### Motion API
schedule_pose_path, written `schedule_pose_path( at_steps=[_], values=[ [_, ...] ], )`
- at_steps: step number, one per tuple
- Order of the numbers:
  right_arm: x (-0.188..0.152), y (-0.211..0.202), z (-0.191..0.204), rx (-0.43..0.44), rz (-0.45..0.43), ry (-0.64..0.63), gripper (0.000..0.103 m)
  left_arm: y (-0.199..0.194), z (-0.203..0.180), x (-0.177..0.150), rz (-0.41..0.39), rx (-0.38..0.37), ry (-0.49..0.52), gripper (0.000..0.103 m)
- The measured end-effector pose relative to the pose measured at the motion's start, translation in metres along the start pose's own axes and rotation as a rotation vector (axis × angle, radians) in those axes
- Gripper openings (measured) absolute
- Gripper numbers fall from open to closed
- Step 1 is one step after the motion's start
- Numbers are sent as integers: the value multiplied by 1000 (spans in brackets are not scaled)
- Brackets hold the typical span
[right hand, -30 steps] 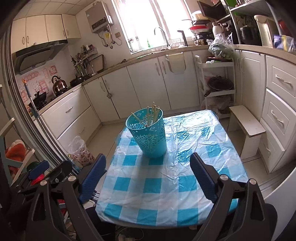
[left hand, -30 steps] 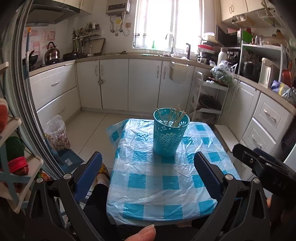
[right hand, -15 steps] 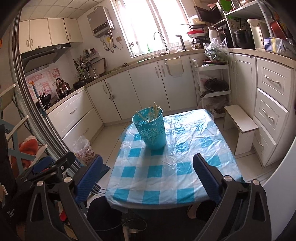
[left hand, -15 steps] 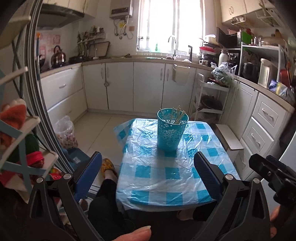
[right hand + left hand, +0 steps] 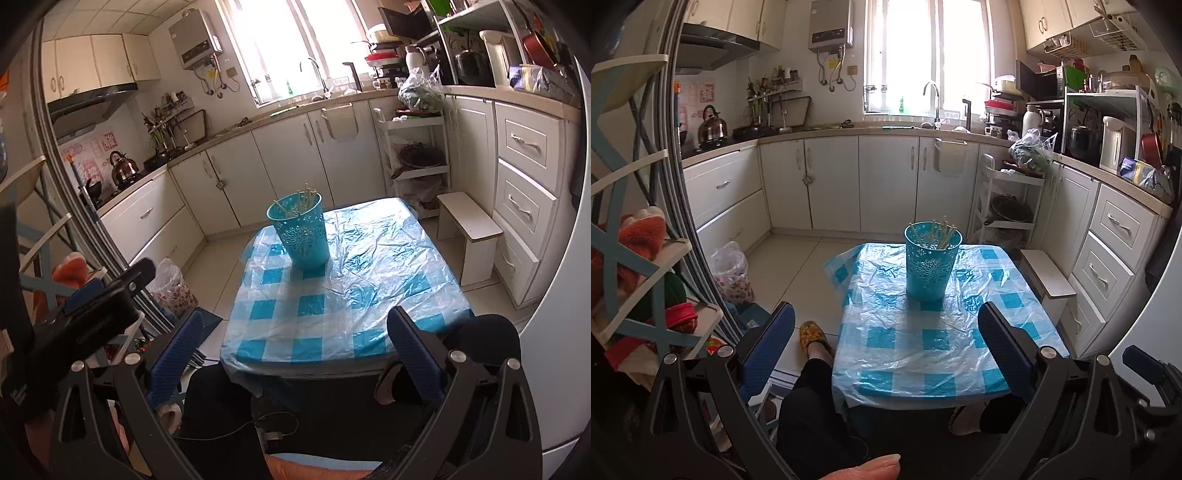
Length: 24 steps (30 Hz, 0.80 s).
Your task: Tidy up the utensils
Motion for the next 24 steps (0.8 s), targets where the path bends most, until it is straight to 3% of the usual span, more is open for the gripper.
schedule_pose_path(
  at_steps=[14,24],
  values=[
    [7,-27,8,18,-52,-9,95,-36,-2,-4,15,-60,-12,95],
    [1,-39,22,26,-83,-53,96,-53,1,-13,3,-37,-20,95]
  ],
)
Point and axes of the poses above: each gripper's, at about its wrist camera, not at the fingertips, and y roughly the way its jaws point, z to its left, x to its top, the point moved 7 cm from there along y, roughly the way its jaws point, and after that the axes turned 7 degrees about y, right-handed, at the moved point
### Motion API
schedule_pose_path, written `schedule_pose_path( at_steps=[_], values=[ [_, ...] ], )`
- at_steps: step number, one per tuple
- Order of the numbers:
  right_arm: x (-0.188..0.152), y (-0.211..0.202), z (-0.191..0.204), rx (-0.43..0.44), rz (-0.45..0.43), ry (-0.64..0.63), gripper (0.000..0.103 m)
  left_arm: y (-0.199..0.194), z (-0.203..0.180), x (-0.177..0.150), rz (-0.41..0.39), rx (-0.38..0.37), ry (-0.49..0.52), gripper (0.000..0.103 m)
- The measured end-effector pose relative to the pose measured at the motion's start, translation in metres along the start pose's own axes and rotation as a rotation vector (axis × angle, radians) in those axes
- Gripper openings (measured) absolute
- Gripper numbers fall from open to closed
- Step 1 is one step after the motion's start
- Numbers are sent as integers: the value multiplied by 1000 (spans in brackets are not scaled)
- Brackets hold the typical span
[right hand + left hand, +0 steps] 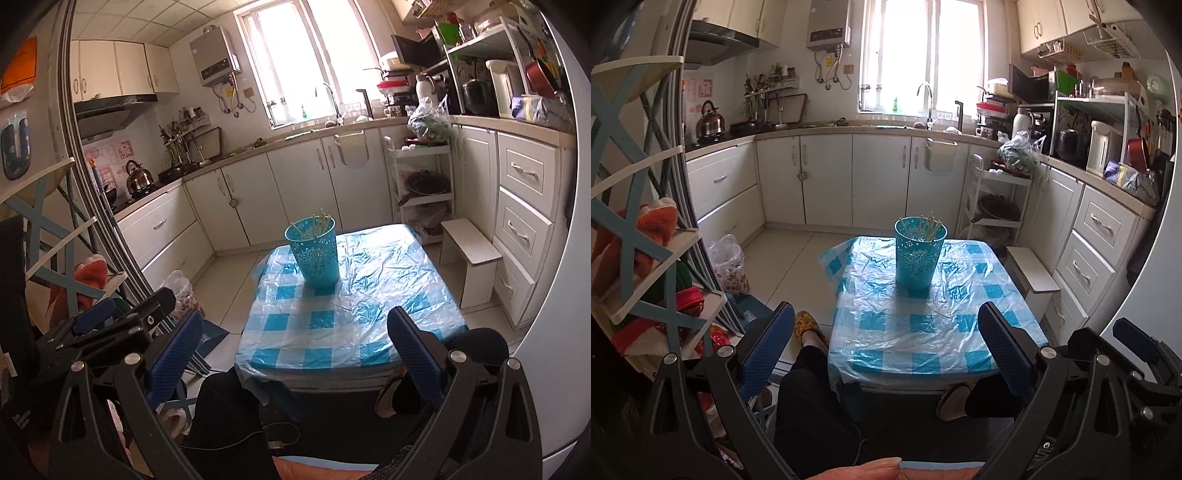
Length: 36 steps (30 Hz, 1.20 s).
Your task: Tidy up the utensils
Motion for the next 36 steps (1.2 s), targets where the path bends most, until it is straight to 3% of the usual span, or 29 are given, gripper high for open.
schedule_pose_path(
  at_steps=[36],
  values=[
    [4,-9,5,1,-40,-18,96,-5,3,3,-8,7,-11,95]
  ],
)
Point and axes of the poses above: each gripper's, at about its wrist camera, not at the fingertips, and y roughly the way its jaws point, z to its left, x to its top, the point moved 7 cm from there along y, roughly the way its jaws point, and after that the axes turned 7 degrees about y, right-handed, at the moved point
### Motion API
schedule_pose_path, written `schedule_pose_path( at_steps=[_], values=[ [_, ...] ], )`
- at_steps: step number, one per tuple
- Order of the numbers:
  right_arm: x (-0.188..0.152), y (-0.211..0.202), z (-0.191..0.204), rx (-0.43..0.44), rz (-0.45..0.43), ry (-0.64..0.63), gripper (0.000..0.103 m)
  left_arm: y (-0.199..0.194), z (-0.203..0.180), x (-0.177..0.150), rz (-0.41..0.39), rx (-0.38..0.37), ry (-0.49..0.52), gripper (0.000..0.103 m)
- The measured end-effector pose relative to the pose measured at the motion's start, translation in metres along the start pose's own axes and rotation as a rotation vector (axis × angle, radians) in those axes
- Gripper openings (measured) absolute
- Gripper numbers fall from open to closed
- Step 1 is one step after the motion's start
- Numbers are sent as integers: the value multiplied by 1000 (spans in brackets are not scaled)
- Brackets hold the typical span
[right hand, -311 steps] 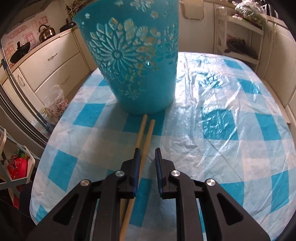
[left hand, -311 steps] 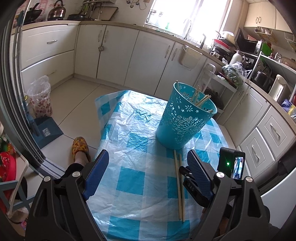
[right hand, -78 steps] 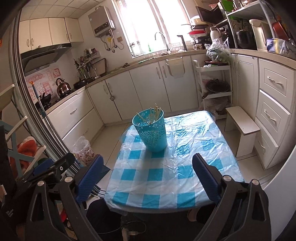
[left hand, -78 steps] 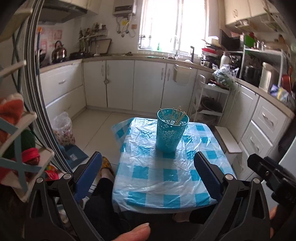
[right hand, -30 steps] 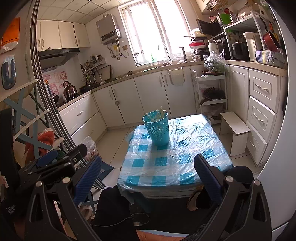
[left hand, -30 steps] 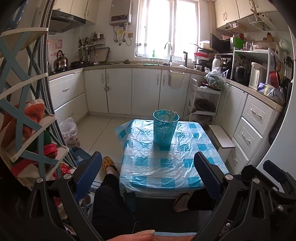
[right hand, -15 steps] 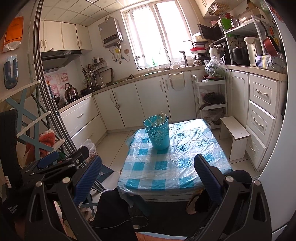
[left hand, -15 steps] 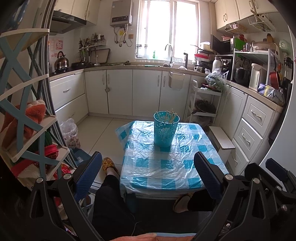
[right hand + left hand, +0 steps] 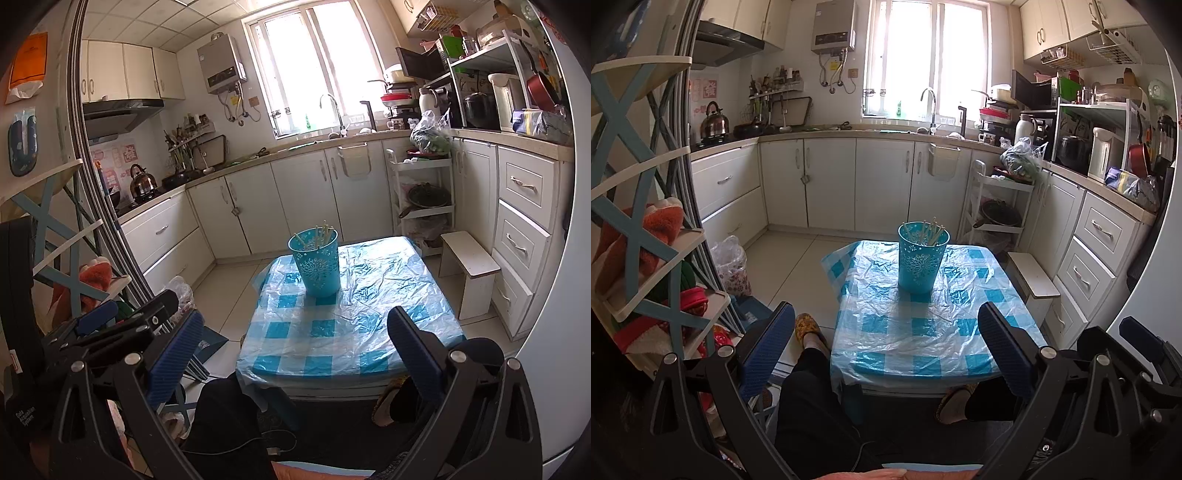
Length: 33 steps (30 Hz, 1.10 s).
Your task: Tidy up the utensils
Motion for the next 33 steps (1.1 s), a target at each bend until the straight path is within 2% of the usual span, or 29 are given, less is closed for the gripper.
schedule_pose_path(
  at_steps=[33],
  values=[
    [-2,0,2,0,-1,0,96,-4,-1,-1,-3,2,-6,95]
  ],
)
Point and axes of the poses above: each gripper's, at about its wrist camera, not at the fingertips, and y roughly the way its jaws point, z to its left, x to its top, the point moved 7 cm from there along y, roughly the way its jaws point, and after that the axes turned 7 degrees about y, right-handed, at the moved point
